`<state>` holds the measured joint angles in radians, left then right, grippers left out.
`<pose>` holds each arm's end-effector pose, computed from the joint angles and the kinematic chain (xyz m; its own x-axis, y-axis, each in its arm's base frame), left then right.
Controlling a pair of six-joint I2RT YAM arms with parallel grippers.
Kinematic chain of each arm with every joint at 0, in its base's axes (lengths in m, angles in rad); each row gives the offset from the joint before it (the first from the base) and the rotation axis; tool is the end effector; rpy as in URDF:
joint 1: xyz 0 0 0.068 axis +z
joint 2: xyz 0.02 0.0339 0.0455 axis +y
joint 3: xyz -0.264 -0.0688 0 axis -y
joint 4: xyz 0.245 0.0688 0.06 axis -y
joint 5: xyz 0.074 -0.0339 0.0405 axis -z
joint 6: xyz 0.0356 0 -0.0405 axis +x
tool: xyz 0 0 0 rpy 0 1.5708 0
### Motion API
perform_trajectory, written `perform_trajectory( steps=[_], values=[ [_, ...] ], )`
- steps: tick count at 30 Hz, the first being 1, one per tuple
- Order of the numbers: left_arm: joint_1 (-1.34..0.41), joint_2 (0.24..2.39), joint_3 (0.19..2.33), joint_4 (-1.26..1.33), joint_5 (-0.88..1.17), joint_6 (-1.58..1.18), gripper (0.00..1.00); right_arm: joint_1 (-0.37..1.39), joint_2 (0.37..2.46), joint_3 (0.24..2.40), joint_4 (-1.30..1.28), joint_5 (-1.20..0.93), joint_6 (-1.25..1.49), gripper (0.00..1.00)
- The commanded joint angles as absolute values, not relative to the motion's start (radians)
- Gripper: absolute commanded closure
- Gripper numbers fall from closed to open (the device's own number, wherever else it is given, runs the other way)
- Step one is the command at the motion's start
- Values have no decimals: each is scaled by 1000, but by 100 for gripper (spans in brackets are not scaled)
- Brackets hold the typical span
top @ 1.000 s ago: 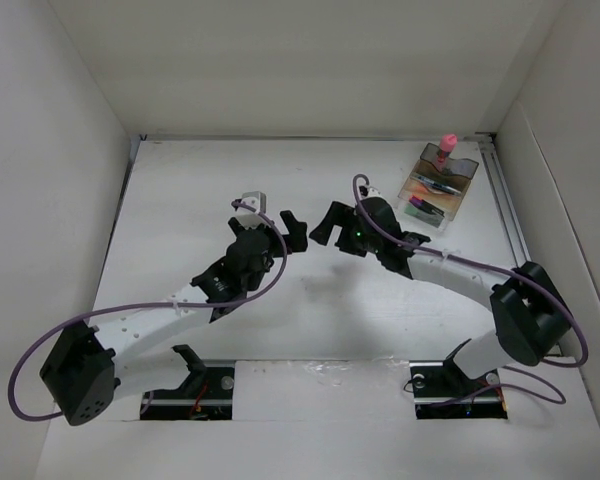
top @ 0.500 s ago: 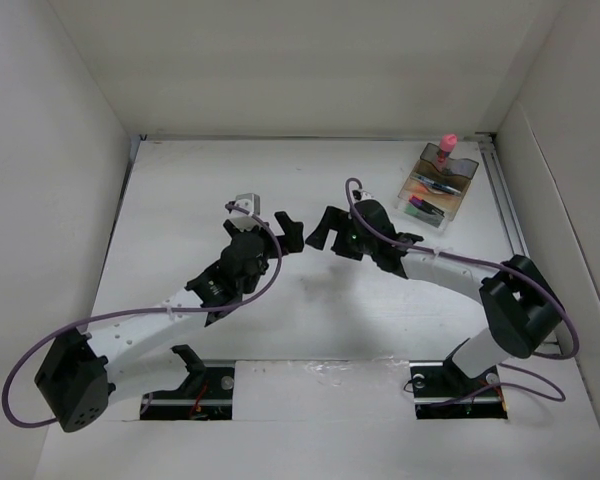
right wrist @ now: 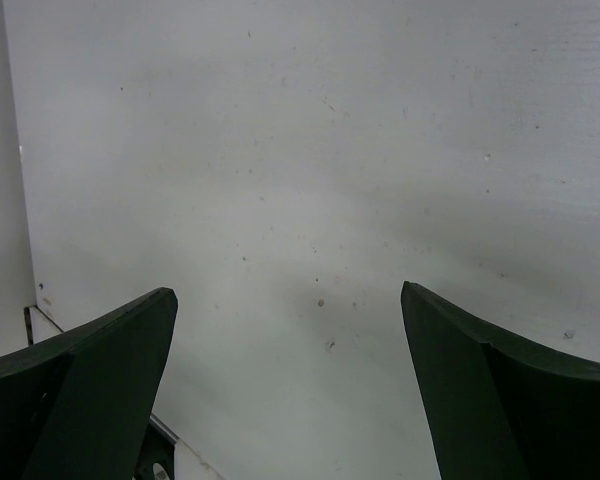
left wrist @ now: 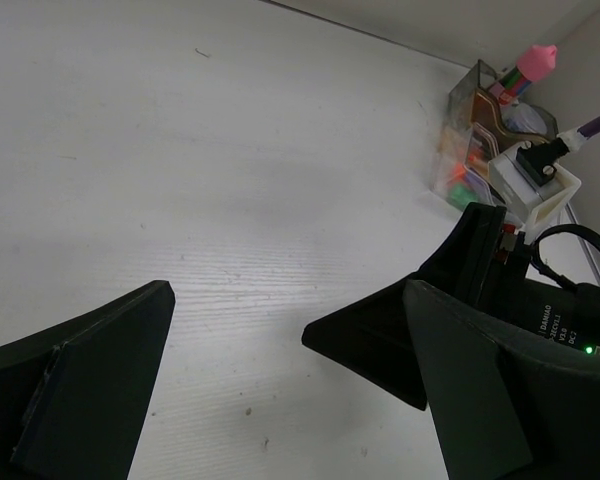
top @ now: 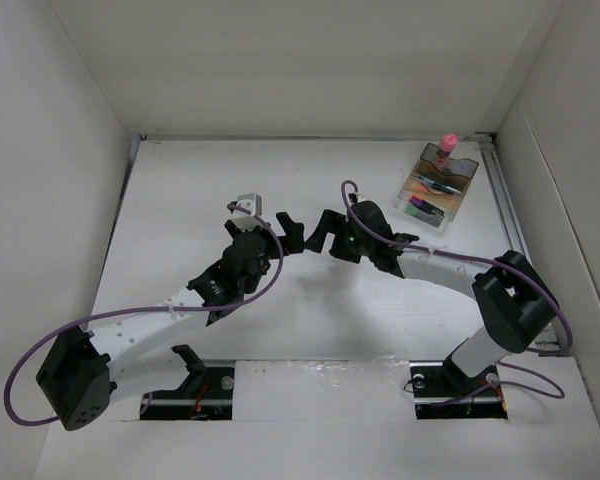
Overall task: Sort the stationery into containers
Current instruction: Reset both arms
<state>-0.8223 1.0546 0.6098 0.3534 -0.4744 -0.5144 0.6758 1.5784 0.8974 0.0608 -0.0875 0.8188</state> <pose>0.1765 -0.1662 0.2822 -0.2225 -0.4036 -0.8875 0.2674 0.8501 -0.4537 0.2627 0.2146 0.2062 -0.8054 0.2868 -0.5188 -0.1324 0.7660 0.6290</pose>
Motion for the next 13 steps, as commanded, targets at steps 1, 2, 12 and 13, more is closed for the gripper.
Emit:
perform_trajectory(
  steps=[1, 2, 12, 13],
  values=[
    [-818, 1040, 598, 394, -469, -522, 0, 678, 1577, 939, 114, -94, 815, 0],
    [-818, 1040, 598, 394, -469, -522, 0, 678, 1577, 939, 114, -103, 815, 0],
    [-818, 1005, 566, 449, -408, -500, 0, 678, 1586, 939, 123, -103, 815, 0],
    [-818, 983, 554, 465, -408, -500, 0, 678, 1586, 939, 123, -92, 815, 0]
  ],
)
